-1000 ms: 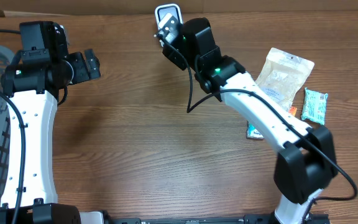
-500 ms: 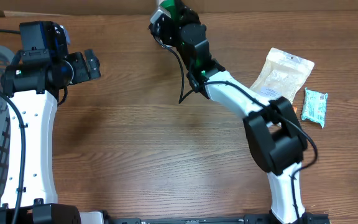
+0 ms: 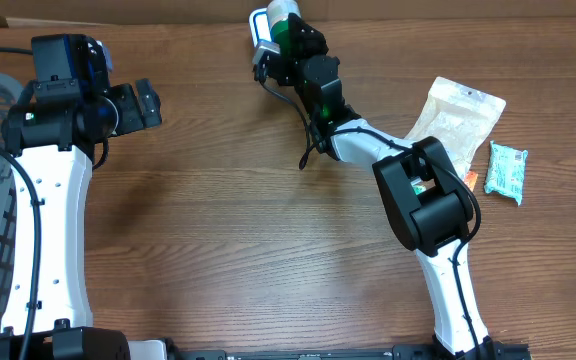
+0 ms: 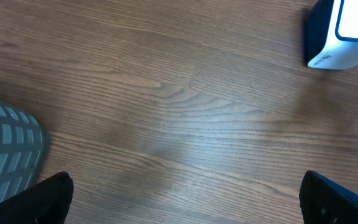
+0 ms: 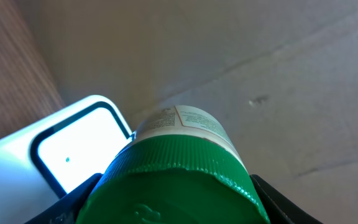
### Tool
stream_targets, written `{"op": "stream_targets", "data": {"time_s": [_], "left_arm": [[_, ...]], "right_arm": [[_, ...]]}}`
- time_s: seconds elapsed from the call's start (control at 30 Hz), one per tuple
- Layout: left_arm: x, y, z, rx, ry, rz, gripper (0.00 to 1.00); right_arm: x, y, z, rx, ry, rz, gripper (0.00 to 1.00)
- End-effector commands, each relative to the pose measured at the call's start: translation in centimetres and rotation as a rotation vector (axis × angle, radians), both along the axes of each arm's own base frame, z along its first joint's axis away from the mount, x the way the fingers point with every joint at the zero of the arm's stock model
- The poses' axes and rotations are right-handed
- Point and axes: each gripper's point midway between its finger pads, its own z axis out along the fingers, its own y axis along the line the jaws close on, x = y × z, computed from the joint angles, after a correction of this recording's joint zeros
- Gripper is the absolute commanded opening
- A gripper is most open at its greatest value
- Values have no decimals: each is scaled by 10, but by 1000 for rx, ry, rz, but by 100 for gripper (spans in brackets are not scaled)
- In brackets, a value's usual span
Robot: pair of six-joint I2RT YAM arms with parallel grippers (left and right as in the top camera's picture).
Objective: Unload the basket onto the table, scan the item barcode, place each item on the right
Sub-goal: 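Hold the jar's label under the white scanner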
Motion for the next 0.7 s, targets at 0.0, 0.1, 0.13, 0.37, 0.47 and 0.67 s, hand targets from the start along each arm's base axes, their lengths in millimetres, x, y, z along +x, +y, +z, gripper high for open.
{"op": "stream_targets", "data": {"time_s": [0.0, 0.1, 0.13, 0.37, 0.47, 0.67], "left_arm": [[1, 4, 6, 21, -15, -3, 100], [1, 4, 7, 21, -15, -2, 100], [1, 4, 7, 21, -15, -3, 100], [1, 4, 7, 21, -16, -3, 100], [1, 4, 6, 21, -15, -2, 100], [1, 4, 7, 21, -15, -2, 100]], "right_arm": [[1, 9, 25, 4, -64, 30, 54], [5, 11, 35, 7, -71, 30, 54], [6, 11, 38, 7, -71, 32, 54], [14, 18, 50, -27, -92, 53, 54], [16, 20, 34, -104, -92, 58, 54], [18, 20, 5, -199, -64, 63, 54]]}}
